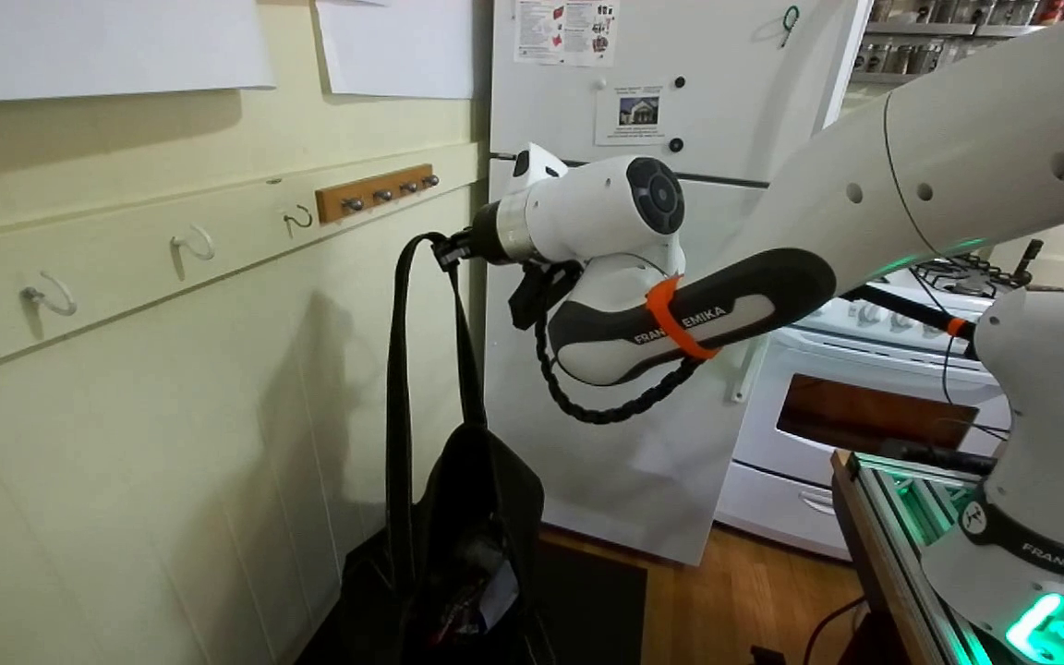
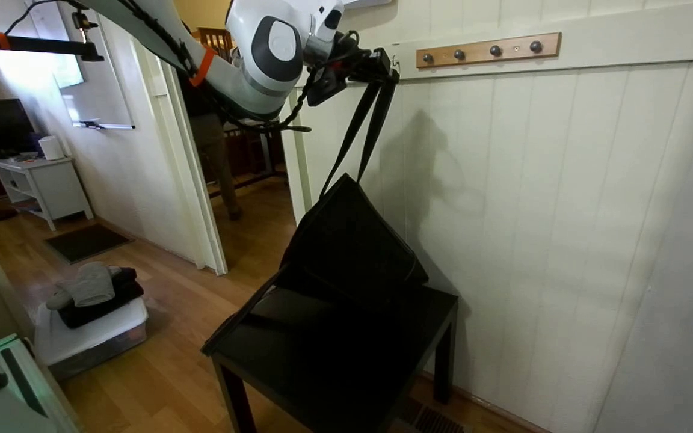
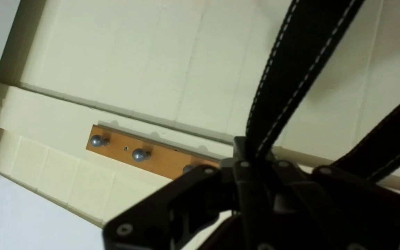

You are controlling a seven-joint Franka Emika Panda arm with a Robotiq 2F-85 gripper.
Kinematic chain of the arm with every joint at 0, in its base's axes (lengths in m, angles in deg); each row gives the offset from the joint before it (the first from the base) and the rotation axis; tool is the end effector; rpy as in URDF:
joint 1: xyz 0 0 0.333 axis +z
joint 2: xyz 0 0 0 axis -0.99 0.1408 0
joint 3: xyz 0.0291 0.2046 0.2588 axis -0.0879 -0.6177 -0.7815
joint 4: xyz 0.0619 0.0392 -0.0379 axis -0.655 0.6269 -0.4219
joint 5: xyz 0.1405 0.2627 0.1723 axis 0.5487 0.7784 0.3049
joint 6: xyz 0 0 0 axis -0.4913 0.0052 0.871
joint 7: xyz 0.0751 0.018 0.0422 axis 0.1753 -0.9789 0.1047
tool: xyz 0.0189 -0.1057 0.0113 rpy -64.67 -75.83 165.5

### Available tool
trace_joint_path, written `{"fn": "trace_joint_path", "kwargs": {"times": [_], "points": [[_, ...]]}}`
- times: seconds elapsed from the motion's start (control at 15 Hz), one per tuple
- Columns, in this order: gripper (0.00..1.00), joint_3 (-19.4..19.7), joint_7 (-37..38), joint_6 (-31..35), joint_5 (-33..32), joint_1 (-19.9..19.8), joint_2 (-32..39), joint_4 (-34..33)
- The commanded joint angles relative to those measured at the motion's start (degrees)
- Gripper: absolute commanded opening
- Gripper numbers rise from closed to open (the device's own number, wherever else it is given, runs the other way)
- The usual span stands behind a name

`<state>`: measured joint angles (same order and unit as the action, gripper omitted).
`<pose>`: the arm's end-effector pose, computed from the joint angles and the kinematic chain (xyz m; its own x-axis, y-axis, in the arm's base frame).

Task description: Put the bag on the hook

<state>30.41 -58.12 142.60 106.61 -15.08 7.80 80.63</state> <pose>0.5960 0.0576 0.4363 0.4380 0.0834 0.8951 -0.3631 -0.8944 0.2610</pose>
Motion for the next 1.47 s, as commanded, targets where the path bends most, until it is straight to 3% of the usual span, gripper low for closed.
{"fn": "trace_joint_path", "kwargs": {"times": [0.0, 0.73, 1.4], "points": [[0.02, 2.5, -1.9, 2.7, 2.6, 0.0, 1.3, -2.2], [0.02, 5.1, -3.1, 2.1, 3.1, -3.7, 1.5, -10.9], [0.02, 1.6, -3.7, -1.6, 1.7, -8.0, 0.8, -17.4]]}}
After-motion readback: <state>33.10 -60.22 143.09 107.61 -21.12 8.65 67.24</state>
